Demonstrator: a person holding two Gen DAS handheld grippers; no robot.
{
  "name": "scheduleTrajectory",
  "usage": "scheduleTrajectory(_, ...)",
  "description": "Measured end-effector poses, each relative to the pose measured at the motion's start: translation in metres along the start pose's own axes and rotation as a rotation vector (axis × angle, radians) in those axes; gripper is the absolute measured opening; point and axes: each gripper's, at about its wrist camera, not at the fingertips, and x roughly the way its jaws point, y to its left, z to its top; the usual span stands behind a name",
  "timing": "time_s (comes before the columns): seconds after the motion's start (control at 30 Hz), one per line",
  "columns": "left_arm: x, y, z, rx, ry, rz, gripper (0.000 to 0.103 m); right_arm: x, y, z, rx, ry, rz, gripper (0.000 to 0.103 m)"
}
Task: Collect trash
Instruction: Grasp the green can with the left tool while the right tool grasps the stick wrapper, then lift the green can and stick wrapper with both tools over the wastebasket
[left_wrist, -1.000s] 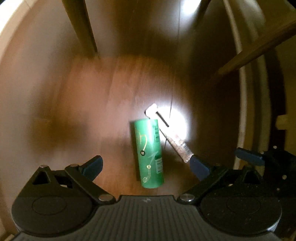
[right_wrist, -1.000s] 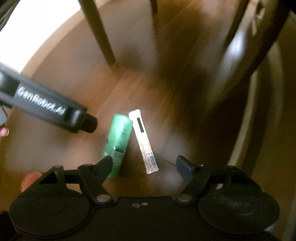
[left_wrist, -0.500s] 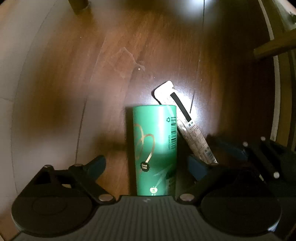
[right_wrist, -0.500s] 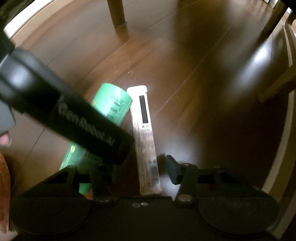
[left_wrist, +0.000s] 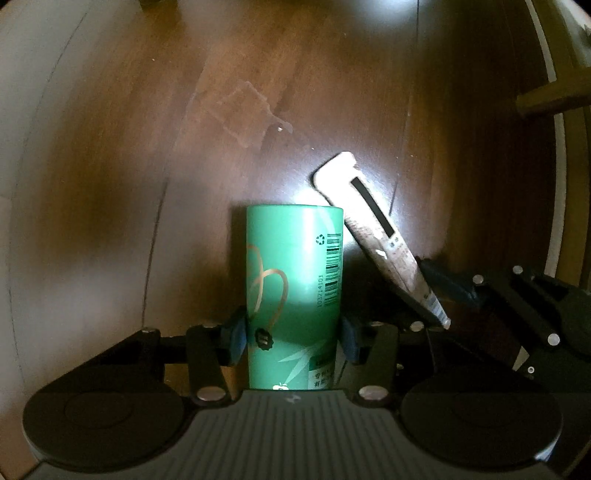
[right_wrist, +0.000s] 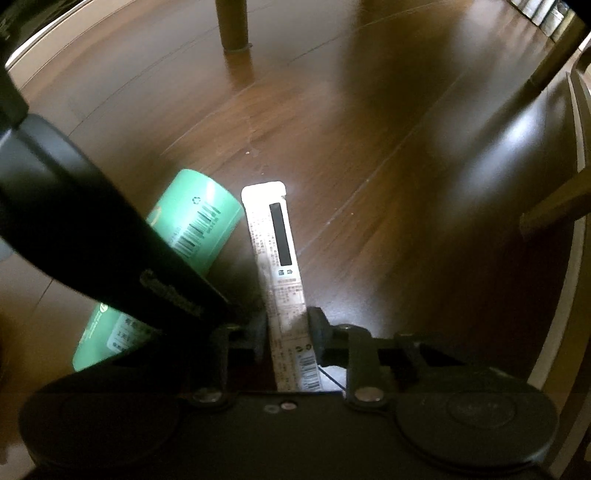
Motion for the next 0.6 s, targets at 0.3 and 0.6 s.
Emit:
scheduleTrajectory(0.3,-0.032,0.014,-0.007,-0.009,-0.013,0.011,0.048,-0.019,-0.005,0.007,0.191,0.022,0.012,0.02)
scheduleTrajectory(0.6,-0.145,0.017,-0.022,-0.024,-0.06,0.002,0.049,-0.127,0.0,0.007,0.35,-0.012,0.031,0.02)
